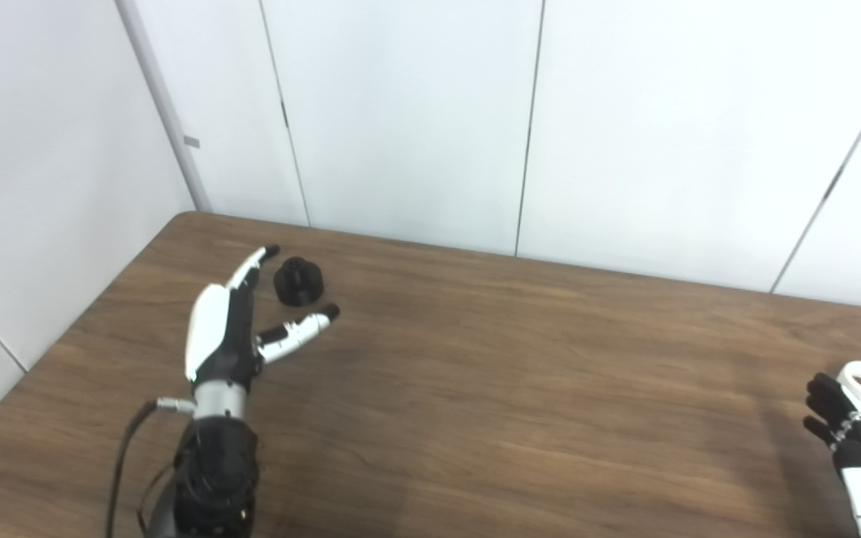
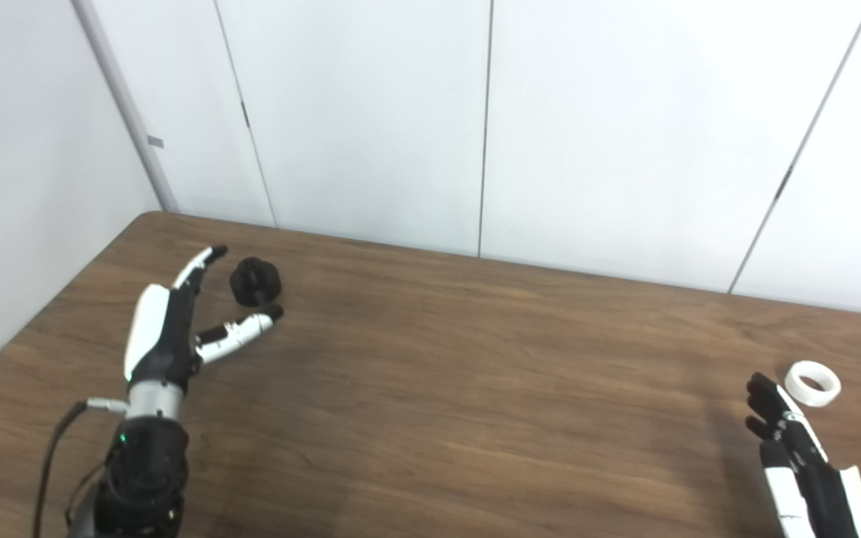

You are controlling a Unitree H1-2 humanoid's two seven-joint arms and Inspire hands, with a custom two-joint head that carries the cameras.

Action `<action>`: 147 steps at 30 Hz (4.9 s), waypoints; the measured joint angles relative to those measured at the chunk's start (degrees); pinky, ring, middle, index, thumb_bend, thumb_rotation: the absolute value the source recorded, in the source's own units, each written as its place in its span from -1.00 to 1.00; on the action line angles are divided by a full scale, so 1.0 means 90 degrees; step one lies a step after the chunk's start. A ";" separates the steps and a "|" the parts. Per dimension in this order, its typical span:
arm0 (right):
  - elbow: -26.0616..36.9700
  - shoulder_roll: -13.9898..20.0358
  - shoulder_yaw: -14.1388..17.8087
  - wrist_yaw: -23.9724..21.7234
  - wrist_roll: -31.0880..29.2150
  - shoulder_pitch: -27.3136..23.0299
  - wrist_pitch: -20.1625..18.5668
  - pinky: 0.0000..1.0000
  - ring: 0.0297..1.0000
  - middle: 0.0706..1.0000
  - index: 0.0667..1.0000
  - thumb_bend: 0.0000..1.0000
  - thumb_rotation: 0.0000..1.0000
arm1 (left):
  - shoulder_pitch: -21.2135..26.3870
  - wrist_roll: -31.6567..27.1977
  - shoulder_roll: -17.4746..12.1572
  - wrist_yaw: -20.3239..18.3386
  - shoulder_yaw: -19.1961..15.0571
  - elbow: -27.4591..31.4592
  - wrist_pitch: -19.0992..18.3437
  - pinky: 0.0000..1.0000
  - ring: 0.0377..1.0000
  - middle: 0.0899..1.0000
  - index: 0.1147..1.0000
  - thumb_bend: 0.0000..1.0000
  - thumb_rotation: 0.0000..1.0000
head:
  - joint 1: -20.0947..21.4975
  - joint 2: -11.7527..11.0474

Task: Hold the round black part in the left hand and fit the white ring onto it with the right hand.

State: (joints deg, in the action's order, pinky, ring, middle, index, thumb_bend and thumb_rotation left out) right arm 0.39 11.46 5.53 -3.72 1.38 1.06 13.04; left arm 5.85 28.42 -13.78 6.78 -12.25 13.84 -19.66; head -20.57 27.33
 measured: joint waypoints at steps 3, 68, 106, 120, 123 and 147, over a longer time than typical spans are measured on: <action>-0.0008 -0.0002 0.0003 0.0000 0.0001 -0.0005 0.0046 0.74 0.80 0.79 0.75 0.24 0.85 | 0.0105 0.0003 -0.0137 -0.0001 -0.0003 -0.0215 -0.0021 0.75 0.87 0.85 0.77 0.73 -0.30 | 0.0020 0.0000; 0.0019 -0.0023 0.0012 -0.0008 0.0137 0.0023 0.0087 0.72 0.80 0.77 0.74 0.29 0.78 | 0.2420 -0.0102 -0.1503 0.0268 0.1547 -0.4884 0.0079 1.00 0.94 0.79 0.51 0.84 -0.30 | 0.0303 0.0107; 0.0101 -0.0018 0.0022 -0.0016 0.0158 0.0090 0.0072 0.75 0.80 0.78 0.74 0.28 0.80 | 0.2327 -0.0087 -0.1477 0.0657 0.1524 -0.4745 0.0435 1.00 0.76 0.47 -0.16 0.04 -0.91 | 0.0244 0.0273; 0.0120 -0.0040 0.0010 -0.0002 0.0272 0.0091 0.0053 0.71 0.78 0.76 0.72 0.32 0.82 | 0.2018 0.0202 -0.1480 0.0701 0.1713 -0.4086 0.0507 1.00 0.74 0.45 -0.16 0.04 -0.91 | 0.0575 0.0390; 0.0139 -0.0066 0.0005 0.0035 0.0352 0.0091 0.0012 0.71 0.78 0.75 0.71 0.33 0.82 | 0.1905 0.0237 -0.1425 0.0659 0.1755 -0.3607 0.0493 1.00 0.73 0.44 -0.16 0.04 -0.91 | 0.0674 0.0429; 0.0778 -0.0771 -0.0380 0.0363 0.0905 0.0275 -0.0961 0.71 0.81 0.78 0.74 0.18 0.90 | 0.0538 0.1339 -0.0110 -0.0396 0.2993 -0.0576 0.0192 1.00 0.74 0.49 -0.17 0.05 -0.89 | 0.1650 0.0869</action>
State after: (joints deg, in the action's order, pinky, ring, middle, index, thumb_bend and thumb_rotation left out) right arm 7.39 4.53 2.11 -0.45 9.53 3.54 4.39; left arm 10.70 40.47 -14.77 3.21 14.68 8.65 -17.93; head -5.72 35.15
